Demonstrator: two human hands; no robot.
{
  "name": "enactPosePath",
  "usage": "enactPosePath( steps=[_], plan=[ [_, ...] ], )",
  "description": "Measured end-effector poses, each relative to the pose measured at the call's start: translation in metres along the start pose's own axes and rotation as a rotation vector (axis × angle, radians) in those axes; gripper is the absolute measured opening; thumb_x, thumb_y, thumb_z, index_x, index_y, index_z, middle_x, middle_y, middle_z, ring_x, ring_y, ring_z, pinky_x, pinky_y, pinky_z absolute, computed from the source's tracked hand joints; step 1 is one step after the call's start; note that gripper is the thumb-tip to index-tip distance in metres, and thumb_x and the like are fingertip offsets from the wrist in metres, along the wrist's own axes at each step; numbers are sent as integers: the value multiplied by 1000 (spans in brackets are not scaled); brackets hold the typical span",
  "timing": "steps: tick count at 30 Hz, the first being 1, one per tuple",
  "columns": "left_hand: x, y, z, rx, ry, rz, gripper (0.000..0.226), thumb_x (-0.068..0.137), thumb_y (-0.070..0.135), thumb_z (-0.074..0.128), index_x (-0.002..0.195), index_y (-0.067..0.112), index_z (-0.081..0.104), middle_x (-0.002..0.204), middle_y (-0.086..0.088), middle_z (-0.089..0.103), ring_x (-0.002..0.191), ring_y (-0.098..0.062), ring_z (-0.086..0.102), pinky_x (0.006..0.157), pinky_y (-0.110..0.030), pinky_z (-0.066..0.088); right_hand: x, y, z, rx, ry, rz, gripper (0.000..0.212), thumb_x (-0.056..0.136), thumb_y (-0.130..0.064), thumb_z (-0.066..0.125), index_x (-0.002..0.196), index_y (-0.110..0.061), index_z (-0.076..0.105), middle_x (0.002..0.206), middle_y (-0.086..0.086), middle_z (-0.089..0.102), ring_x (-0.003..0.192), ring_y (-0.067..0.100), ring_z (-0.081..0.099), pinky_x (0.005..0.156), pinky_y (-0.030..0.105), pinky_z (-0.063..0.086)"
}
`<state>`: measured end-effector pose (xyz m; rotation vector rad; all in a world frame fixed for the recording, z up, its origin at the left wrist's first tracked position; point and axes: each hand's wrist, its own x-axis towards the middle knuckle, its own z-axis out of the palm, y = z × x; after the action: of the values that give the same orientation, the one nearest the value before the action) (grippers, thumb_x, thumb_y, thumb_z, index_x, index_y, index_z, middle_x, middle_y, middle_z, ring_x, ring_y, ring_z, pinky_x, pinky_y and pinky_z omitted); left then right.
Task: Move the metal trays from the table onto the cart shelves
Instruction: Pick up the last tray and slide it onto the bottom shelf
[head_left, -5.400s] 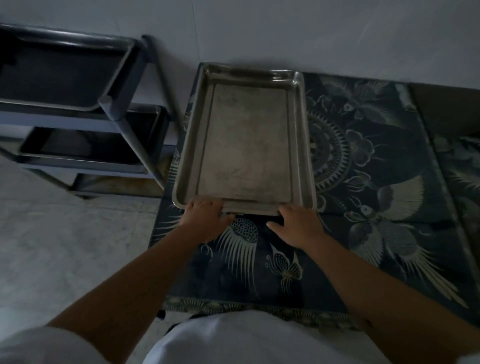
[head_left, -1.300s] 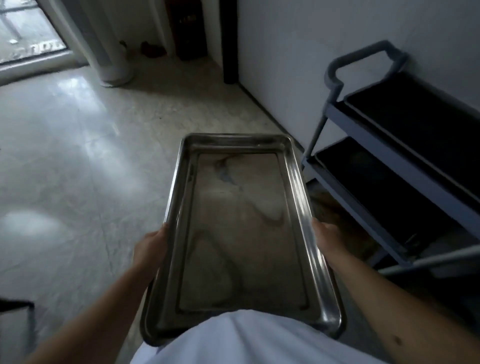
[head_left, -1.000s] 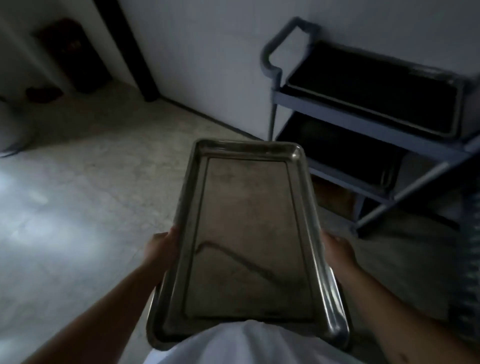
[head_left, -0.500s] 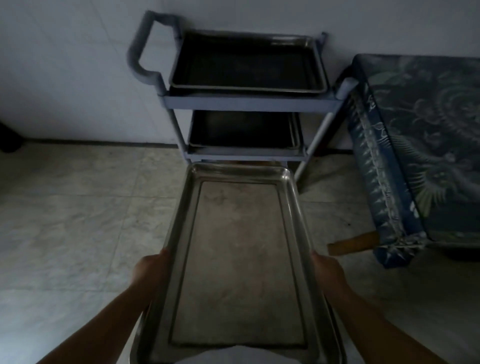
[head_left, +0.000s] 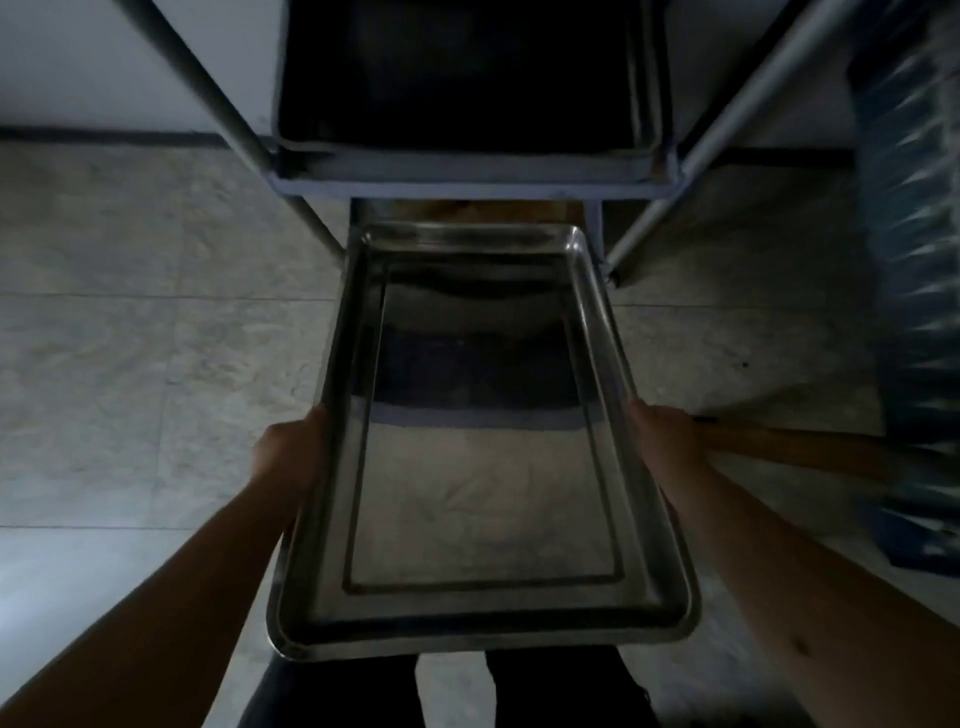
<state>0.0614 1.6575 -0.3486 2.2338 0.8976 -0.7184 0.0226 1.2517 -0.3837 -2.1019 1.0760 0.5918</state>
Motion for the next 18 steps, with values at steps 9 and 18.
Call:
enactPosePath(
  steps=[9, 18],
  plan=[
    [244, 30, 136, -85, 47, 42, 64, 100, 58, 43, 65, 7, 62, 61, -12, 59, 56, -26, 56, 50, -30, 39, 222, -34, 123, 57, 166, -69, 46, 91, -49, 51, 62, -14, 55, 60, 5, 53, 66, 23, 52, 64, 29, 38],
    [414, 58, 207, -220, 159, 168, 63, 96, 63, 46, 81, 7, 71, 75, -14, 68, 66, -25, 64, 60, -35, 49, 405, -77, 224, 130, 193, -298, 58, 84, -57, 47, 86, -2, 66, 79, 13, 60, 77, 26, 56, 75, 34, 43]
  ],
)
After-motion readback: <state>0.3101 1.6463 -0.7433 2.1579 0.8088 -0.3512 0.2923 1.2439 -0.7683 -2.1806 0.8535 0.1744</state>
